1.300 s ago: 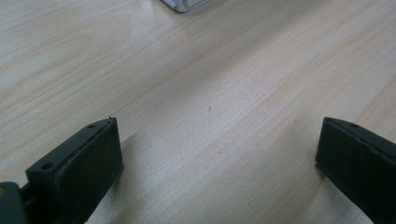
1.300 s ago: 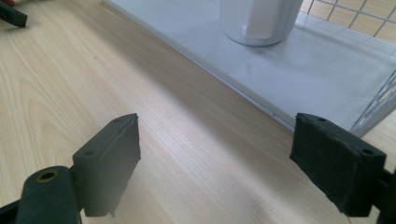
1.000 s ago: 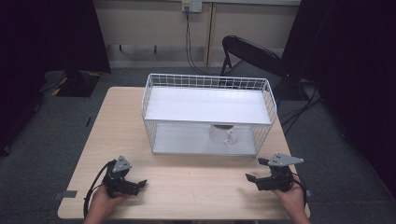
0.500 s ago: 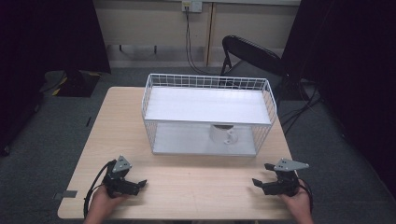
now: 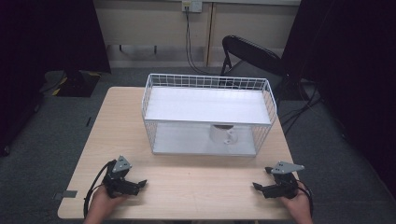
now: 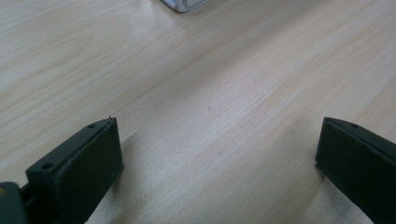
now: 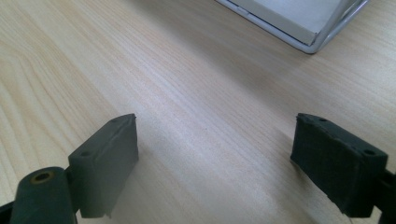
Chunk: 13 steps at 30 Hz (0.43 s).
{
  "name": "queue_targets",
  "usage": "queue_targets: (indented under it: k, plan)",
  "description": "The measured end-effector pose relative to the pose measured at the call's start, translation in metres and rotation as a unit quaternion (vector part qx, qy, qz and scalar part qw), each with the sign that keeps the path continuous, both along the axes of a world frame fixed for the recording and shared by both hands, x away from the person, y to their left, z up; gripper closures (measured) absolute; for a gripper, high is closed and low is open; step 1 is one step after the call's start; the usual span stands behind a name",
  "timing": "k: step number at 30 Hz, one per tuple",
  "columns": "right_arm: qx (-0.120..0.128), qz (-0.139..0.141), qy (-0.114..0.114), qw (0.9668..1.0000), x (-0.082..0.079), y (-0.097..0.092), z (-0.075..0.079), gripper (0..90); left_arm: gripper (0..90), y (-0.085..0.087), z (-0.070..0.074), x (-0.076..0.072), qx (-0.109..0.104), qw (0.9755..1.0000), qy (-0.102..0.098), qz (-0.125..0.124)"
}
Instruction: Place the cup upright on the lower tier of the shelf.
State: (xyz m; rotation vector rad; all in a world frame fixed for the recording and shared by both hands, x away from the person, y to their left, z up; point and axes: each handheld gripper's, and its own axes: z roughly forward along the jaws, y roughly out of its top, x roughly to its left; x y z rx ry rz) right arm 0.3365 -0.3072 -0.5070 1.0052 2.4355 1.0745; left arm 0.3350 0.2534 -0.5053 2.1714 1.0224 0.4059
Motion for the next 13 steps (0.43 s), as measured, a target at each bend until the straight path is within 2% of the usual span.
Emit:
queue_targets:
  k: [13]
  plan:
    - [-0.003,0.0,0.0,1.0,0.0002,0.0001,-0.0003,12.6,0.0,0.0,0.0,-0.0001,0.0,1.0,0.0,0.0]
